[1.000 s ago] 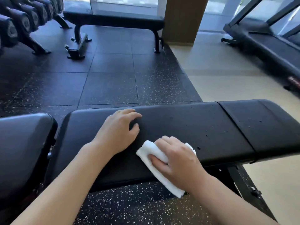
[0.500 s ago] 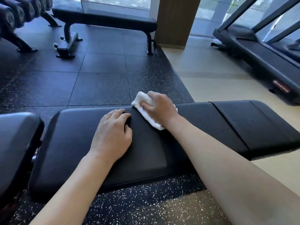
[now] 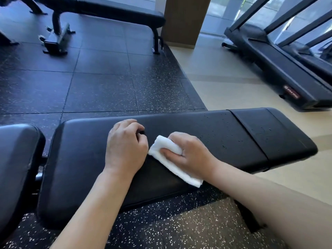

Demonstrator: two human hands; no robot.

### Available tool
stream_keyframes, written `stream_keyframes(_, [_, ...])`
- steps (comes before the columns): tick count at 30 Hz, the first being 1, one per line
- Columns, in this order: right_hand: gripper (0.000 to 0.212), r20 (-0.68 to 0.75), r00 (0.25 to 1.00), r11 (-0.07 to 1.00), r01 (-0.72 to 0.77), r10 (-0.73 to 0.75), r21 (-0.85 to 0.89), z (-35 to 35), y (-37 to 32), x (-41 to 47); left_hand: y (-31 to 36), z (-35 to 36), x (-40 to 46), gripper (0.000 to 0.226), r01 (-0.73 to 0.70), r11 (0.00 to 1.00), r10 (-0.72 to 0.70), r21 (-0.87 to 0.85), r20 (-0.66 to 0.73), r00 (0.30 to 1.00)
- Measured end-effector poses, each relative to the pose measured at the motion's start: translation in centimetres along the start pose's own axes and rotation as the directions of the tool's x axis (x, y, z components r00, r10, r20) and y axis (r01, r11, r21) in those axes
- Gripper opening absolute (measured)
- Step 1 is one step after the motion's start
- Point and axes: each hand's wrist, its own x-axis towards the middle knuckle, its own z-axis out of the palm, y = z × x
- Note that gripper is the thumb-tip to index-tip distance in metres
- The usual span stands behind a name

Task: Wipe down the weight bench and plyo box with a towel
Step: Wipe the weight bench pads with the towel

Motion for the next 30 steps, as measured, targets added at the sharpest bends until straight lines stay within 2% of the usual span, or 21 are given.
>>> stream_keyframes(4, [0.037, -0.093, 0.983, 0.986, -0.164, 0.159, -0.041, 0.7, 1.7, 6.4, 0.1, -0.3, 0.7, 0.034, 0.011, 0.999, -0.012, -0.037, -0.024, 1.000])
stream_keyframes(6, [0.037, -0.116, 0.973, 0.976, -0.208, 0.199, -0.070, 1.2, 1.9, 8.8, 0.2, -0.2, 1.0, 0.028, 0.028, 0.999, -0.030, -0.045, -0.033, 0.999])
stream_keyframes(8, [0.037, -0.118, 0.969, 0.969, -0.230, 0.219, -0.089, 1.6, 1.5, 9.6, 0.2, -0.2, 1.1, 0.013, 0.053, 0.996, -0.056, -0.065, -0.052, 0.997])
stream_keyframes(10, [0.038, -0.132, 0.964, 0.965, -0.245, 0.232, -0.090, 1.7, 0.9, 8.7, 0.4, -0.2, 0.9, 0.011, 0.064, 0.992, -0.072, -0.105, -0.073, 0.995])
stream_keyframes(14, [0.039, -0.150, 0.971, 0.973, -0.206, 0.189, -0.108, 2.2, -1.6, 4.8, 0.8, -0.6, 1.4, 0.007, 0.058, 0.985, -0.071, -0.160, -0.078, 0.994])
stream_keyframes(17, [0.042, -0.145, 0.984, 0.987, -0.121, 0.105, -0.107, 3.3, -3.5, 1.8, 0.6, -0.8, 1.5, 0.018, 0.089, 0.974, -0.105, -0.210, -0.071, 0.992])
stream_keyframes(19, [0.045, -0.140, 0.984, 0.986, -0.125, 0.110, -0.106, 3.6, -3.6, 1.3, 0.5, -0.8, 1.3, 0.021, 0.095, 0.973, -0.111, -0.209, -0.062, 0.992])
stream_keyframes(24, [0.042, -0.063, 0.992, 0.993, -0.112, 0.109, -0.033, 2.1, -3.1, 4.5, 0.6, -0.3, 1.2, 0.016, 0.104, 0.980, -0.118, -0.170, -0.078, 0.990])
stream_keyframes(26, [0.034, -0.053, 0.988, 0.988, -0.146, 0.142, -0.059, 2.0, -3.0, 7.2, 0.3, -0.1, 1.1, 0.014, 0.099, 0.981, -0.118, -0.167, -0.105, 0.988])
stream_keyframes(30, [0.034, -0.016, 0.982, 0.979, -0.189, 0.188, -0.079, 2.7, -2.1, 11.2, 0.2, 0.1, 1.2, 0.012, 0.110, 0.986, -0.127, -0.129, -0.135, 0.983])
